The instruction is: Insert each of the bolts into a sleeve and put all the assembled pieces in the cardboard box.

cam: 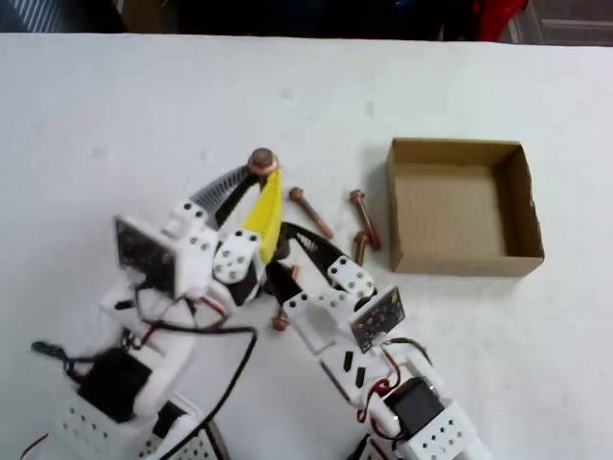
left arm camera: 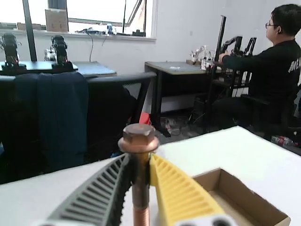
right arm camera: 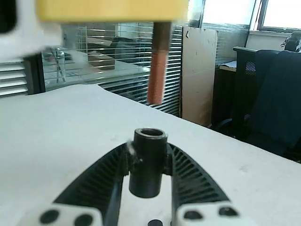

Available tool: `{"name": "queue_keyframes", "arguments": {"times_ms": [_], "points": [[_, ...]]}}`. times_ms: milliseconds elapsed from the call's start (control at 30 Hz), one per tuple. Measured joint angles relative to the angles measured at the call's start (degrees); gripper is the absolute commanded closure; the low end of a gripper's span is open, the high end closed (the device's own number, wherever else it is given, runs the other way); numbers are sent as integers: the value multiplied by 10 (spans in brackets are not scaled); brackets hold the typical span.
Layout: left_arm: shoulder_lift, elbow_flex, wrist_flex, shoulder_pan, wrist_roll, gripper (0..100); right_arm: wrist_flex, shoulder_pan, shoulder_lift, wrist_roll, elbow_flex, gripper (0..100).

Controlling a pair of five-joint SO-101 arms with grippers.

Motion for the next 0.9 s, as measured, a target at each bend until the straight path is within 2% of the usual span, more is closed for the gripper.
{"name": "queue_keyframes", "arguments": {"times_ms": [167, 333, 500, 900], "points": [[-34, -47, 0, -29, 0, 977, 7, -1, 0, 0, 0, 981], [16, -55, 4, -34, 3, 977, 7, -1, 0, 0, 0, 981], [26, -55, 11, -20, 45, 977, 8, -1, 0, 0, 0, 981], [27, -18, 12, 7, 53, 977, 9, -1, 0, 0, 0, 981]]}}
